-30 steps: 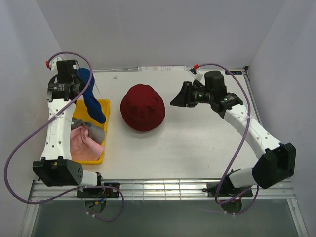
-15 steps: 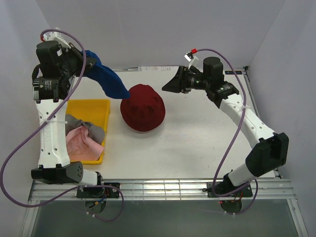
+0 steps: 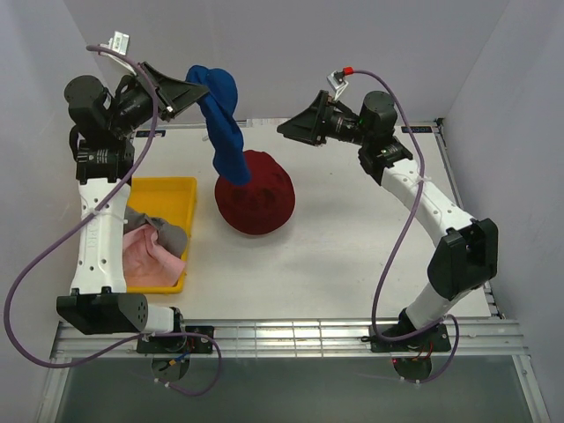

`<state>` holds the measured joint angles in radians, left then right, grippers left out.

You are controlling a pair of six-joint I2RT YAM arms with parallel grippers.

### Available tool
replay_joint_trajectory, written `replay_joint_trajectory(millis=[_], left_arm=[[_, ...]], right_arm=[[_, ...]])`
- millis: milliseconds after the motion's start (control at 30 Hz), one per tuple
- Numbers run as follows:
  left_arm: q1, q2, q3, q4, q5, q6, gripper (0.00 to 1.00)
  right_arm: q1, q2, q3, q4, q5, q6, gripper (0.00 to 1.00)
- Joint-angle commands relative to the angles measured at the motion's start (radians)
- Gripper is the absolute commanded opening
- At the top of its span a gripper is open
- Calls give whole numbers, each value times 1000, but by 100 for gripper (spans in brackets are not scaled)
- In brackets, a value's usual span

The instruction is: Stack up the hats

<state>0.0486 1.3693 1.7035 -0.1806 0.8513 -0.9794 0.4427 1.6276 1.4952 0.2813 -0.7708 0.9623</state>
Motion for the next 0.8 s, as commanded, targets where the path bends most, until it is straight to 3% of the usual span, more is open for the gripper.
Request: replay_joint_trajectory(millis=[0, 133, 333, 767], left_arm=[[-13, -15, -19, 317, 138, -192, 0], [-32, 8, -15, 427, 160, -248, 0], [-113, 60, 27, 467, 164, -289, 0], [-151, 88, 21, 469, 149, -312, 0]], right_arm=[[1, 23, 11, 246, -18, 185, 87], [1, 48, 0, 357, 1, 269, 90], [4, 67, -43, 541, 57, 374, 94], [17, 95, -92, 685, 128, 357, 95]])
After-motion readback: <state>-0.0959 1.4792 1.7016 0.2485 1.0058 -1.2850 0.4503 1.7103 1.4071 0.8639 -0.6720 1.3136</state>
